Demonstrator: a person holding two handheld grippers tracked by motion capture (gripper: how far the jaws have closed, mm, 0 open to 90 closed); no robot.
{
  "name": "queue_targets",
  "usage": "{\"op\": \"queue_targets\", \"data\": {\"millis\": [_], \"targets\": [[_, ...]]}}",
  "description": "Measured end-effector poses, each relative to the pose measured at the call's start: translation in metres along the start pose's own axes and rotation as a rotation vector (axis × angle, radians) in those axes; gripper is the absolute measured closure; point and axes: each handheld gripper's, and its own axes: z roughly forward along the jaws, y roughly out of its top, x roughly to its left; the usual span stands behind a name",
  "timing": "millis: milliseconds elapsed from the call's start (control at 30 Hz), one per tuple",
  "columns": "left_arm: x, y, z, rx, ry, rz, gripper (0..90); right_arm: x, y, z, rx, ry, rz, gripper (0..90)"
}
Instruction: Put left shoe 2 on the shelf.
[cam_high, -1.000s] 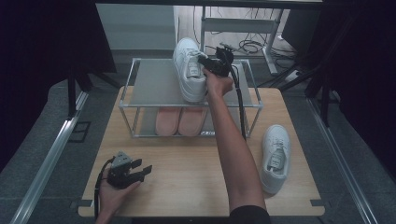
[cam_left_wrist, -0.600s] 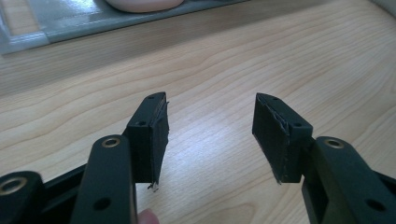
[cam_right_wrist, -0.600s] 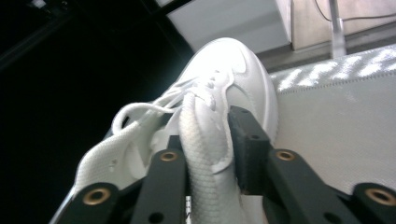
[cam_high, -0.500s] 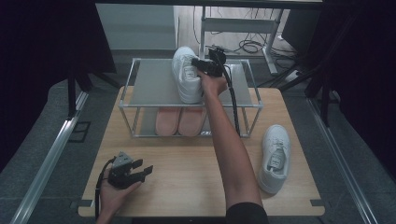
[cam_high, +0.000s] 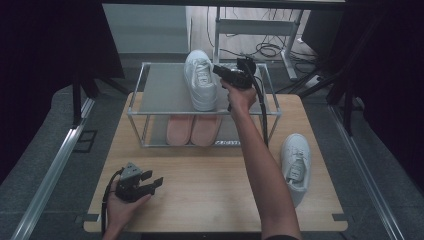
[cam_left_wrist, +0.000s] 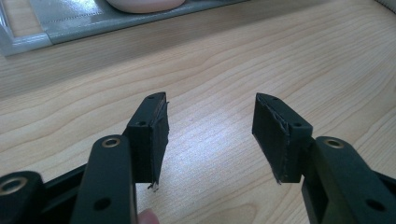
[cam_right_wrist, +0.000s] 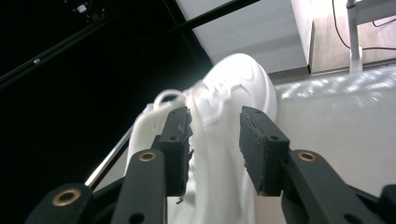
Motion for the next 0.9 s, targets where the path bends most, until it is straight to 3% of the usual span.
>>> {"op": "queue_targets", "data": {"millis": [200, 367, 567, 900], "targets": [[-0.001, 0.001, -0.003, -0.008, 0.004, -0.003, 46.5, -0.01, -0.013, -0.024, 0.005, 0.024, -0.004, 74.4], [0.0, 0.002, -0.004, -0.01, 0.007, -0.002, 46.4, -0.013, -0.024, -0.034, 0.024, 0.042, -0.02, 83.0], [0.0, 0.001, -0.003, -0.005, 0.008, 0.001, 46.4, -0.013, -0.036, -0.036, 0.051, 0.058, -0.031, 88.1], [-0.001, 0.001, -0.003, -0.005, 0.008, 0.002, 46.4, -0.012, -0.053, -0.032, 0.089, 0.062, -0.045, 89.2]]}}
